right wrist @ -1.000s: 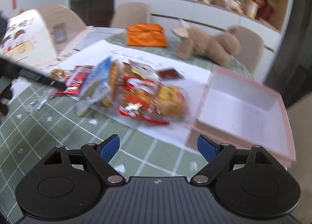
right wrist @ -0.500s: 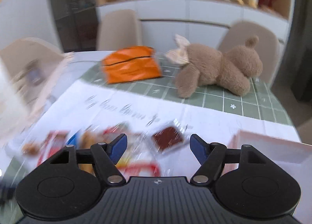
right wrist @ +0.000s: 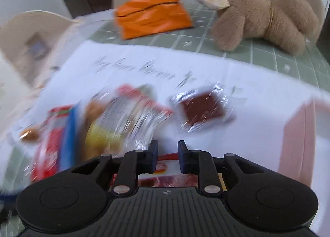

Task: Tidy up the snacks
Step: 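Move the left tool over the snack pile toward the brown square packet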

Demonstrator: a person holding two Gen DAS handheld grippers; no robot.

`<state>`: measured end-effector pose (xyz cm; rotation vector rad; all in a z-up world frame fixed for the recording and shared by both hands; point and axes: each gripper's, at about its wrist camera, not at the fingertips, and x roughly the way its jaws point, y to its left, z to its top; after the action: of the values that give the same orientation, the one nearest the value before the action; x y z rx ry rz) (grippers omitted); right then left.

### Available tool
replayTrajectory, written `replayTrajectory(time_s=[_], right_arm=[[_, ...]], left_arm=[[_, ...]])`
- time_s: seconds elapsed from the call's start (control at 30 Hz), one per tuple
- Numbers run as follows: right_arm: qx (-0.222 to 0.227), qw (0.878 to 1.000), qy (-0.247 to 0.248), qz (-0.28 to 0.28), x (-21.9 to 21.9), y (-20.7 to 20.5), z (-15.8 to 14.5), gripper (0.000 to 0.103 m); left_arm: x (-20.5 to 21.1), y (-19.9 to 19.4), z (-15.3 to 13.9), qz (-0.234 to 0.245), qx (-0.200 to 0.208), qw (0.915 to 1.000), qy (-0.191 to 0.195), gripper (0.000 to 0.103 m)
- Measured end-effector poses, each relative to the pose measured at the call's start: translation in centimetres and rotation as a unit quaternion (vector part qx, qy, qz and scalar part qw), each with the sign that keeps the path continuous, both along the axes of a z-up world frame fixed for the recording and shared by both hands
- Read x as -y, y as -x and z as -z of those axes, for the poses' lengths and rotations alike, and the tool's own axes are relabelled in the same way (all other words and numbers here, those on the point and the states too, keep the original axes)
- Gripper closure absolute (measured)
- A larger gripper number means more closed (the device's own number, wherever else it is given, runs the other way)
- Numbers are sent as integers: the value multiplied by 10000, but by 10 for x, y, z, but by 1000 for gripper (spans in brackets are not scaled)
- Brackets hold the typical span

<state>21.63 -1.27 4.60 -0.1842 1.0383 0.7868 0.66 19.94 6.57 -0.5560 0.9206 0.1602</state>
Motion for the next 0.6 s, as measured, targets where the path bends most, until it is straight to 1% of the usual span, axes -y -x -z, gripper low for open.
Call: replayTrajectory(time_s=[0.03, 0.1, 0.13, 0.17, 0.23, 0.27, 0.3, 0.33, 0.37, 0.4, 0.43, 0.5, 0.53, 0.6], right_arm=[[-56, 9999, -49, -134, 5, 15, -1, 83], [-324, 9983, -184, -442, 17, 44, -3, 83], [-370, 9977, -234, -524, 22, 54, -6, 83], [-354, 9974, -274, -573, 29, 63, -11, 83], [-112, 9983, -352, -461, 42, 68, -27, 83], [115, 9988, -382, -296, 45, 61, -38, 83], [319, 9987, -376, -116, 46, 51, -45, 78], [468, 9981, -355, 166, 45, 36, -50, 65], [494, 9973, -371, 397, 44, 22, -52, 56], [439, 9959, -397, 678, 39, 0, -50, 41], [377, 9940, -383, 951, 35, -20, -46, 40], [286, 9891, -336, 1403, 20, -54, -32, 40], [260, 9875, -318, 1522, 13, -68, -24, 40], [297, 9862, -91, 1624, -6, -90, -7, 40]], left_arm=[[4, -2, -3, 88, 12, 10000, -32, 63], [13, -5, -5, 237, 8, 9997, -74, 63], [17, -5, -6, 326, 23, 9994, -75, 63], [22, -6, -6, 401, 27, 9992, -72, 63], [29, -7, -4, 506, -21, 9987, -70, 63], [32, -7, -2, 535, -46, 9985, -65, 63], [35, -7, -1, 562, -59, 9984, -54, 63], [36, -6, 0, 585, -62, 9983, -38, 63], [37, -5, 0, 597, -52, 9982, -28, 63], [36, -3, 0, 596, -20, 9982, -28, 63], [36, 1, -1, 582, 19, 9983, -39, 63], [30, 9, 0, 521, 57, 9986, -71, 63], [27, 14, 1, 480, 39, 9988, -58, 63], [20, 21, 5, 398, -28, 9992, 33, 63]])
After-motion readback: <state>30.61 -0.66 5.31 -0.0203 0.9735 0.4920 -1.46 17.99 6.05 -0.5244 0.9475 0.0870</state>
